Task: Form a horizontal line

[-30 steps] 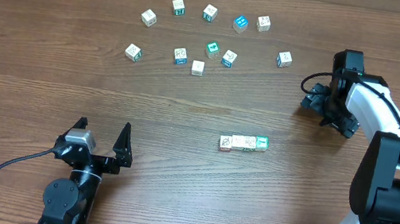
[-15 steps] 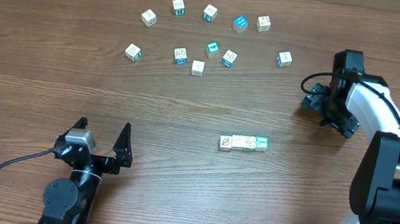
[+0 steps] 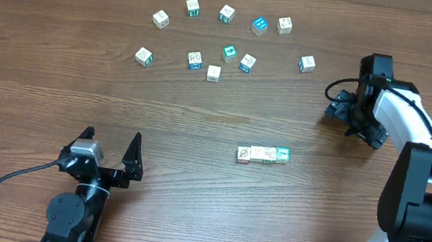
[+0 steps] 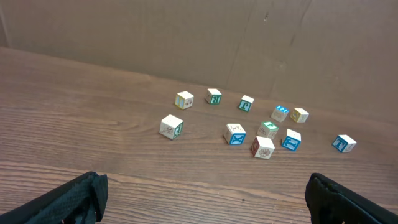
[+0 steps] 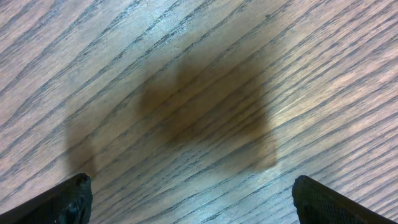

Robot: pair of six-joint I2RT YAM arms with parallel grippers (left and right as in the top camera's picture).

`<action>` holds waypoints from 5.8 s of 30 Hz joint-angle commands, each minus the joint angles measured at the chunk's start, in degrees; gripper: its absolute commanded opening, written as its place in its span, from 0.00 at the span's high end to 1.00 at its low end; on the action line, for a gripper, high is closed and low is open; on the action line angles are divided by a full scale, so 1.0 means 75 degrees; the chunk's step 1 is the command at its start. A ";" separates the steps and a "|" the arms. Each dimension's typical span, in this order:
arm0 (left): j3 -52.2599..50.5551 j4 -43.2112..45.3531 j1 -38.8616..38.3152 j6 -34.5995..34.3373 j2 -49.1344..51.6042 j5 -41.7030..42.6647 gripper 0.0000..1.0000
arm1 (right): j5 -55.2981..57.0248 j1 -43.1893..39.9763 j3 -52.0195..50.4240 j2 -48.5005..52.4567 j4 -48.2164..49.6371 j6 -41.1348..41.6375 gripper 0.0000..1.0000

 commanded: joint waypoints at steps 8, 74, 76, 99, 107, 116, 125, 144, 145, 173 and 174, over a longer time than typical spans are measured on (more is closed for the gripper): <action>-0.0026 0.0015 -0.0050 0.0207 -0.0096 0.0041 0.01 | 0.0055 -0.0023 -0.0023 -0.1466 0.0009 0.0029 0.00; -0.0026 0.0017 -0.0050 0.0207 -0.0096 0.0041 0.00 | 0.0055 -0.0023 -0.0023 -0.3684 0.0003 0.0029 0.00; -0.0026 0.0017 -0.0050 0.0207 -0.0096 0.0041 0.00 | 0.0055 -0.0020 -0.0023 -0.3724 0.0003 0.0029 0.00; -0.0026 0.0017 -0.0050 0.0207 -0.0096 0.0041 0.00 | 0.0055 -0.0023 -0.0026 -0.3841 0.0003 0.0029 0.00; -0.0026 0.0017 -0.0050 0.0207 -0.0096 0.0041 0.00 | 0.0055 -0.0023 -0.0023 -0.4217 0.0000 0.0029 0.00; -0.0026 0.0017 -0.0050 0.0207 -0.0096 0.0041 0.01 | 0.0055 -0.0023 -0.0026 -0.5249 0.0000 0.0029 0.00; -0.0026 0.0015 -0.0050 0.0207 -0.0096 0.0041 0.01 | 0.0055 -0.0023 -0.0026 -0.5572 0.0000 0.0029 0.00; -0.0026 0.0017 -0.0050 0.0207 -0.0096 0.0041 0.01 | 0.0143 -0.0009 -0.0026 -0.5855 -0.0498 -0.0125 0.00; -0.0026 0.0017 -0.0050 0.0207 -0.0096 0.0041 0.00 | 0.0137 -0.0009 -0.0026 -0.5890 -0.0618 -0.0236 0.00; -0.0026 0.0017 -0.0050 0.0207 -0.0096 0.0041 0.00 | -0.1306 0.1014 -0.4033 -0.6747 0.2142 -0.2614 0.00; -0.0026 0.0015 -0.0050 0.0207 -0.0096 0.0041 0.00 | -0.1306 0.1014 -0.4042 -0.6747 0.2145 -0.2614 0.00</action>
